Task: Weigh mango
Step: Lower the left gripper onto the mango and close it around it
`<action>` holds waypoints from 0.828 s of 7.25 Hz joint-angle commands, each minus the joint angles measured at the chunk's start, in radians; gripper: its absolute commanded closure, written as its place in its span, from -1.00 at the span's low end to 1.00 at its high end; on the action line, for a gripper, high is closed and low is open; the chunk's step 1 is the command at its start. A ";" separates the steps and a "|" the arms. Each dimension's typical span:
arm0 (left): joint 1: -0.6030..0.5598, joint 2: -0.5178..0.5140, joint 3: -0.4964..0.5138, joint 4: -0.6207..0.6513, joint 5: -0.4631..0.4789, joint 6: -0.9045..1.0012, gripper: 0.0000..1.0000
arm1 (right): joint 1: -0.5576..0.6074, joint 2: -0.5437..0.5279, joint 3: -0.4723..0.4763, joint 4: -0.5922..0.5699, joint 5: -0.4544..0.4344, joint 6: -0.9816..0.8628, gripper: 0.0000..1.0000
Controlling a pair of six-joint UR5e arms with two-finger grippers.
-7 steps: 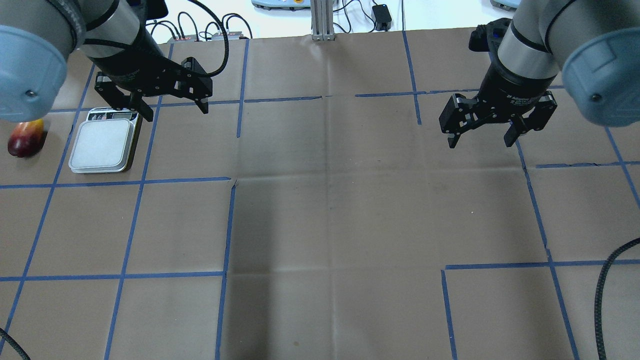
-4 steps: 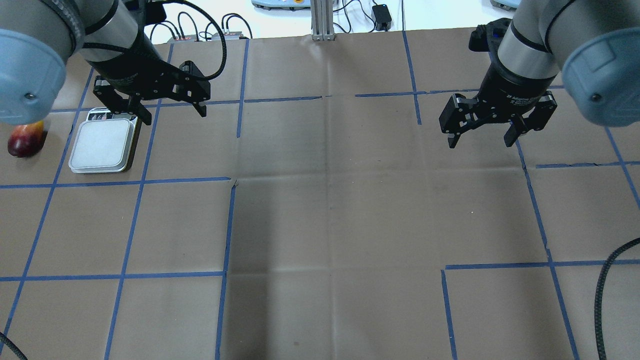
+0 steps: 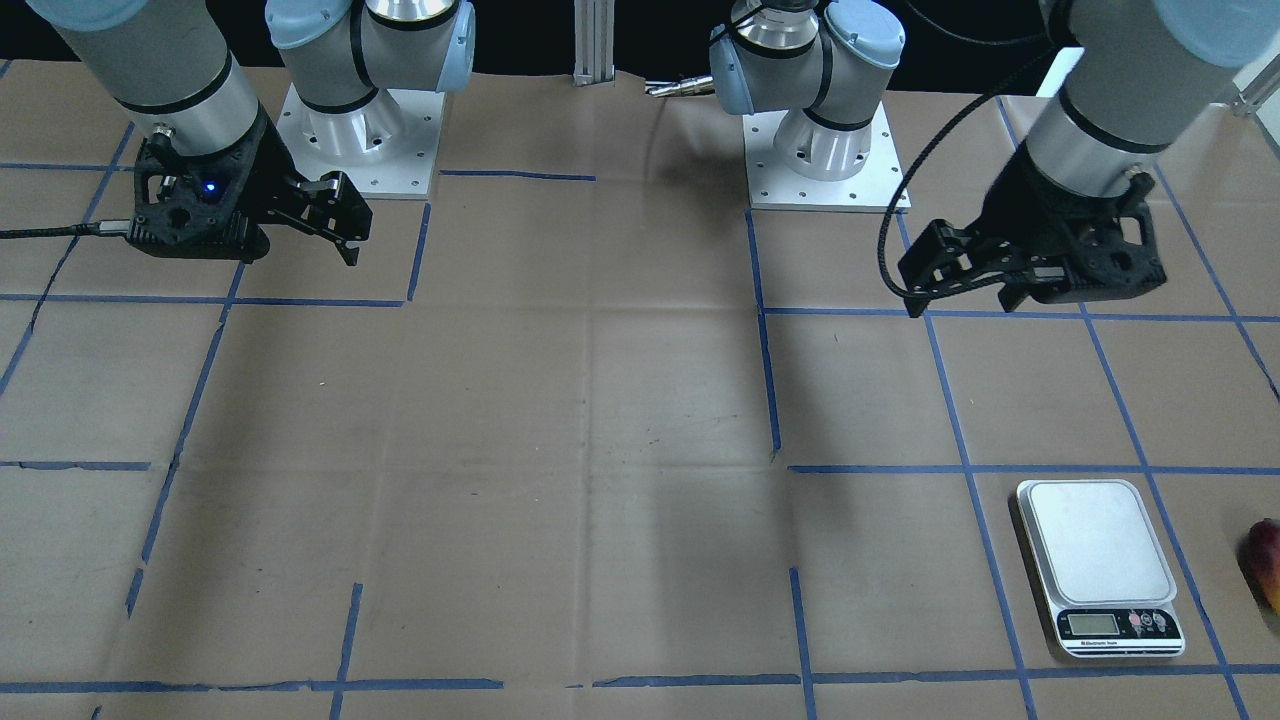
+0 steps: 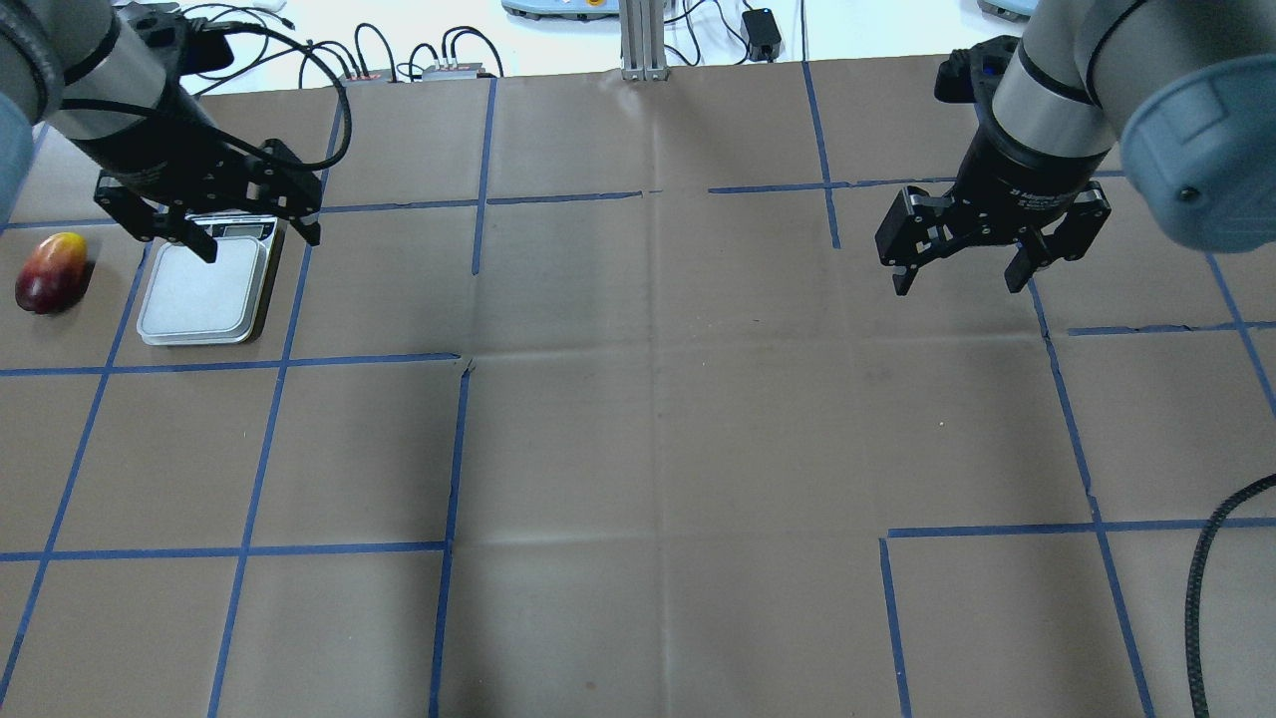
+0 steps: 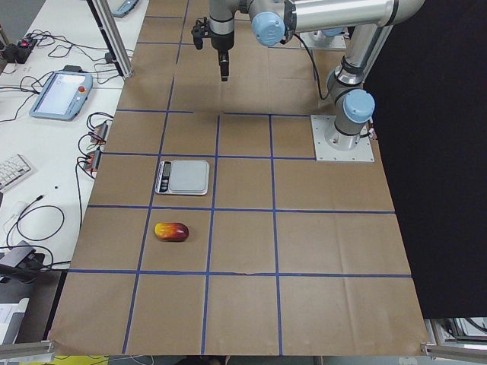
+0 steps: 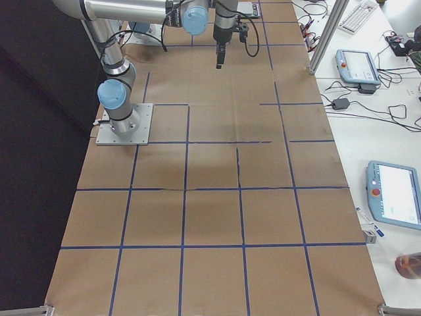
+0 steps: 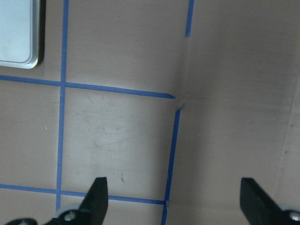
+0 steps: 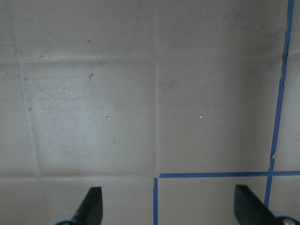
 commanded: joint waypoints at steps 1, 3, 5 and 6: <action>0.177 -0.069 0.021 0.002 -0.004 0.122 -0.99 | 0.000 0.000 0.000 0.000 0.000 0.000 -1.00; 0.308 -0.191 0.090 0.061 0.002 0.259 -0.99 | 0.000 0.000 0.000 0.000 0.000 0.000 -1.00; 0.374 -0.371 0.252 0.068 -0.005 0.342 -0.99 | 0.000 0.000 0.000 0.000 0.000 0.000 -1.00; 0.394 -0.475 0.349 0.068 0.005 0.345 -0.99 | 0.000 0.000 0.000 0.000 0.000 0.000 -1.00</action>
